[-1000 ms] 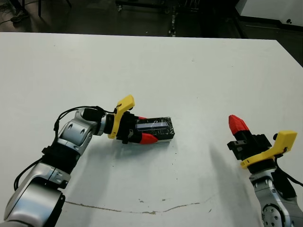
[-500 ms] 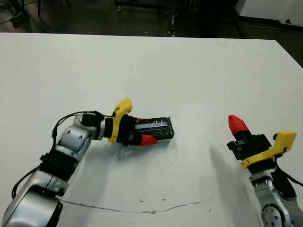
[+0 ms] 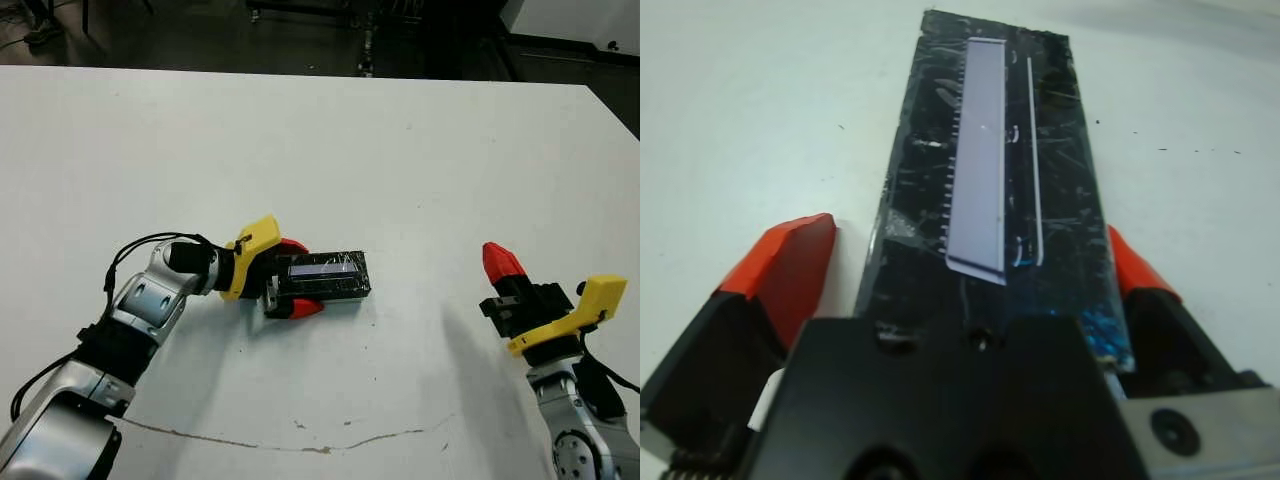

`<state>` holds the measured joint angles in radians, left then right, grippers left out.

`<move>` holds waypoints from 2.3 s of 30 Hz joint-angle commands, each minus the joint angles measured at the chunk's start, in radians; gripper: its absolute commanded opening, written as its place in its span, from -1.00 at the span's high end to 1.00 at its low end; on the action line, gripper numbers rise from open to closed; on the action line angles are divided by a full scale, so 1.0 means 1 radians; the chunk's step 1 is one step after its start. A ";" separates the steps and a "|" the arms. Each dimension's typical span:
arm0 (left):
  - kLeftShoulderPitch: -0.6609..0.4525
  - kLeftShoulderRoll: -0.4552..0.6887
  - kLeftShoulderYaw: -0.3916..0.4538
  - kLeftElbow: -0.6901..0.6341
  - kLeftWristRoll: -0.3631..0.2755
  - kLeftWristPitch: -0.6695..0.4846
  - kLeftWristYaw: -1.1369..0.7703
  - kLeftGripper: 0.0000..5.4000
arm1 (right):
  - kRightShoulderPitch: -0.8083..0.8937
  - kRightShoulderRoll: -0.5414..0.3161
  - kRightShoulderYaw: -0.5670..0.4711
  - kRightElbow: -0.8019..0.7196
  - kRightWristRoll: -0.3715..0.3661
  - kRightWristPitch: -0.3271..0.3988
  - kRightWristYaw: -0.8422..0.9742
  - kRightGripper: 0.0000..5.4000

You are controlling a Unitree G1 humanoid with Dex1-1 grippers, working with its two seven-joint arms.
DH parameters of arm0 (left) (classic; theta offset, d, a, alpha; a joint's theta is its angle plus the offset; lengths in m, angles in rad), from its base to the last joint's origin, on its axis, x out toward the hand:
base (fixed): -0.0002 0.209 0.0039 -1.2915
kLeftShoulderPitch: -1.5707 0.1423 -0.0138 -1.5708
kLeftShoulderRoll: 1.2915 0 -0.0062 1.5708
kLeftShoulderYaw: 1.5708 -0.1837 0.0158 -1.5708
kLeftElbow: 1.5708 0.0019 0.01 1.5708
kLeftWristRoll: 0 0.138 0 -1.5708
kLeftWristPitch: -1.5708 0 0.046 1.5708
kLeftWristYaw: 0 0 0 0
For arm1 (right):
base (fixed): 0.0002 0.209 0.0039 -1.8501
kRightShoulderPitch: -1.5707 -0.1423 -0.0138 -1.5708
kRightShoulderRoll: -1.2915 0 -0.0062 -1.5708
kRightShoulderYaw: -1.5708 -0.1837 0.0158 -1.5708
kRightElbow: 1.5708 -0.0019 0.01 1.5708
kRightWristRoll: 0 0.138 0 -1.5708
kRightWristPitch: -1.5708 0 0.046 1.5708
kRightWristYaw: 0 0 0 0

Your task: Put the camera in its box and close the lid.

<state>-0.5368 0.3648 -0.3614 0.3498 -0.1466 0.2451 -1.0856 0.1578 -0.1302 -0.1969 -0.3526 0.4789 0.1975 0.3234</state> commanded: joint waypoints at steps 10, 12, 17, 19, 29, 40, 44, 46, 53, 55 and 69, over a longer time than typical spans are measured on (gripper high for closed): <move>0.045 0.069 -0.028 0.075 0.073 -0.010 -0.016 -0.99 | 0.003 -0.017 -0.007 -0.002 -0.002 0.002 -0.001 1.00; 0.042 0.086 -0.021 0.067 0.069 0.007 -0.022 -0.99 | 0.002 -0.017 -0.008 0.000 0.001 0.004 -0.001 1.00; 0.041 0.164 -0.005 0.046 0.064 0.030 -0.064 -0.99 | 0.003 -0.018 -0.010 0.003 0.008 0.003 0.004 1.00; 0.043 0.197 0.006 0.034 0.043 0.095 -0.093 -0.99 | 0.003 -0.018 -0.009 0.002 0.005 0.002 0.002 1.00; 0.153 0.351 0.112 -0.060 -0.013 0.127 -0.137 -0.99 | 0.003 -0.014 -0.006 -0.004 0.008 0.011 -0.005 1.00; 0.181 0.388 0.280 -0.278 -0.094 0.182 -0.048 -0.99 | 0.005 -0.013 -0.002 -0.001 0.002 0.007 -0.003 1.00; 0.198 0.286 0.419 -0.421 -0.197 0.264 0.123 -0.99 | 0.004 -0.014 0.000 -0.001 0.003 0.007 -0.002 1.00; 0.232 0.167 0.492 -0.528 -0.269 0.282 0.274 -0.99 | 0.003 -0.015 0.002 -0.002 -0.002 0.008 -0.004 1.00; 0.324 -0.064 0.454 -0.737 -0.292 0.212 0.532 -0.80 | 0.005 -0.011 -0.001 -0.006 0.005 0.013 -0.010 1.00; 0.334 -0.096 0.428 -0.747 -0.296 0.187 0.550 -0.66 | 0.005 -0.013 0.000 -0.004 0.002 0.009 -0.007 1.00; 0.341 -0.166 0.240 -0.791 -0.306 0.287 0.630 -0.07 | 0.002 -0.013 0.004 -0.010 -0.001 0.013 -0.014 1.00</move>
<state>-0.2001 0.1964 -0.1081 -0.4332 -0.4485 0.4984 -0.4710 0.1585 -0.1309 -0.1905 -0.3589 0.4797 0.1981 0.3192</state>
